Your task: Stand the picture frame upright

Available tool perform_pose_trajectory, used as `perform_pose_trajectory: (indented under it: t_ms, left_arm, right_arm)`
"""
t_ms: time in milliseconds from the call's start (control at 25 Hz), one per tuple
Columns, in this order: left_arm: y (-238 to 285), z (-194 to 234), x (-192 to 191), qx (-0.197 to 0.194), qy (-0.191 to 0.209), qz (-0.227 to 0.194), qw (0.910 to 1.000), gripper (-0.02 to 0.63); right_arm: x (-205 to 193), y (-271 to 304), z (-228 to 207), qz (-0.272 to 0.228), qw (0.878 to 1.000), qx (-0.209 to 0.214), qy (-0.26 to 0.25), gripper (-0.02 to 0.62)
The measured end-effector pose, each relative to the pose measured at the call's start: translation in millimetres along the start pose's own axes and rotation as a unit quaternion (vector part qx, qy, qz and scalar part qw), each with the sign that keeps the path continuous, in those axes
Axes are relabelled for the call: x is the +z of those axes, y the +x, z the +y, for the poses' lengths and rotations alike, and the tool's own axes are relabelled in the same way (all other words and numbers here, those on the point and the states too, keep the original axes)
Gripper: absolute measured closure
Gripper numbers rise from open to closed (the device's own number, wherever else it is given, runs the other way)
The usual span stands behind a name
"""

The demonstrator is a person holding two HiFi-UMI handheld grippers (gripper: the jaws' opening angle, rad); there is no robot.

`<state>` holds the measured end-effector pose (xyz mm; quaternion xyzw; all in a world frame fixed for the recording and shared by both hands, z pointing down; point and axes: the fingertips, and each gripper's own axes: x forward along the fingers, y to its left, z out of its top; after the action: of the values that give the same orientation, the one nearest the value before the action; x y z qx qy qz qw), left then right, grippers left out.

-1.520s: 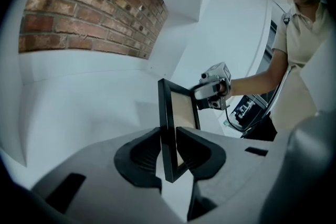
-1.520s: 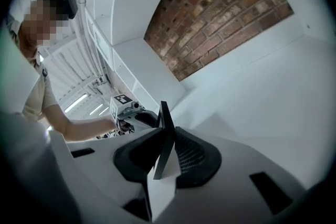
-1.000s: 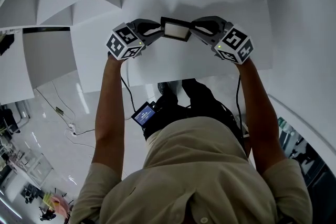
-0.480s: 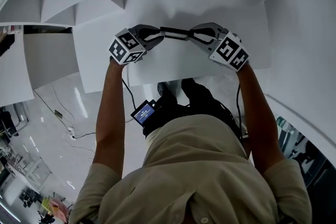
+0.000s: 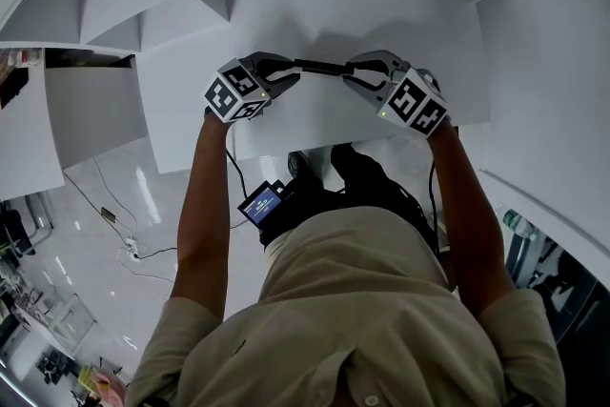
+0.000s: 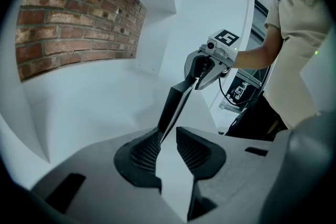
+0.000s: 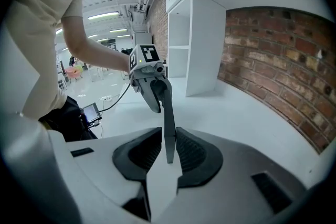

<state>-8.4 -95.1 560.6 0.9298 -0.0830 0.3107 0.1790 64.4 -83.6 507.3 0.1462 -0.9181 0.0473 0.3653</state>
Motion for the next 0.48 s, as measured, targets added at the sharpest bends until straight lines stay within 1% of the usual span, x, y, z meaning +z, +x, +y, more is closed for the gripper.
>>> perform_pose_trajectory:
  t_ms: [200,480]
  left_arm:
    - [-2.6,-0.8,0.4,0.0,0.002,0.002,1.0,0.529]
    - [-6.4,-2.2,1.7,0.003,0.003,-0.004,1.0,0.528]
  right_arm:
    - [-0.6,0.2,0.1,0.006,1.0,-0.008,0.0,0.485]
    - [-4.9,-1.5,0.9,0.009,1.0,-0.013,0.006,0.468]
